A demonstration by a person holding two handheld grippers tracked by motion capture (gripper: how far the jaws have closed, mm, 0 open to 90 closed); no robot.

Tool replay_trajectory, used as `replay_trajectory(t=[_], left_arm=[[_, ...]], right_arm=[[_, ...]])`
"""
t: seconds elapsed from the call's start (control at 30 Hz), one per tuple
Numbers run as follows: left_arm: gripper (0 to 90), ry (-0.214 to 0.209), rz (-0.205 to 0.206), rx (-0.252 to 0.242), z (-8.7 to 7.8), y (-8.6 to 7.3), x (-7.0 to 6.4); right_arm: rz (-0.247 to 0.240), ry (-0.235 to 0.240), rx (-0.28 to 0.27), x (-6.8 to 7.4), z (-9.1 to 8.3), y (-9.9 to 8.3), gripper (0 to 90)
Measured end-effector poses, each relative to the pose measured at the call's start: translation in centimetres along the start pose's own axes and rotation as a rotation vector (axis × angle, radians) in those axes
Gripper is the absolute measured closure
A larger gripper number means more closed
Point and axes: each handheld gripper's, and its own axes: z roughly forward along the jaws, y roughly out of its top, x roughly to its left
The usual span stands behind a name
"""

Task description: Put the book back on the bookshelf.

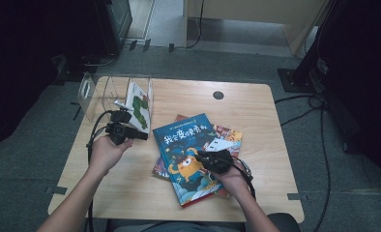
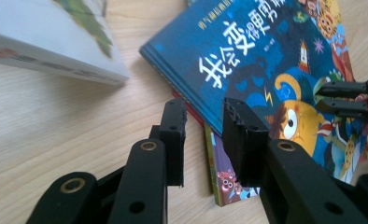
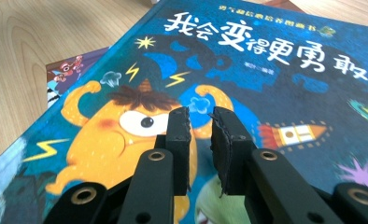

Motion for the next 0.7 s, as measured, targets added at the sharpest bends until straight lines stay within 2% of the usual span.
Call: replay_trajectory(t=[0.27, 0.37, 0.43, 0.63, 0.7], left_arm=[[73.7, -0.043, 0.036, 0.005, 1.5, -0.9, -0.7], [74.9, -0.031, 0.061, 0.012, 2.2, -1.2, -0.9], [76.3, -0.04, 0.07, 0.02, 2.5, -1.4, -1.0], [80.4, -0.054, 0.076, -0.004, 3.1, -2.0, -1.0], [81.6, -0.059, 0.077, -0.005, 3.5, -2.2, -1.0]], right_arm=[[0.027, -0.024, -0.016, -0.4, -1.5, -1.0, 78.8], [0.041, -0.033, -0.03, -0.6, -2.2, -1.5, 79.7], [0.043, -0.041, -0.032, -0.5, -2.5, -1.8, 80.0], [0.058, -0.06, -0.033, -0.7, -3.4, -2.6, 81.3], [0.085, -0.078, -0.039, -1.0, -4.1, -3.1, 83.9]])
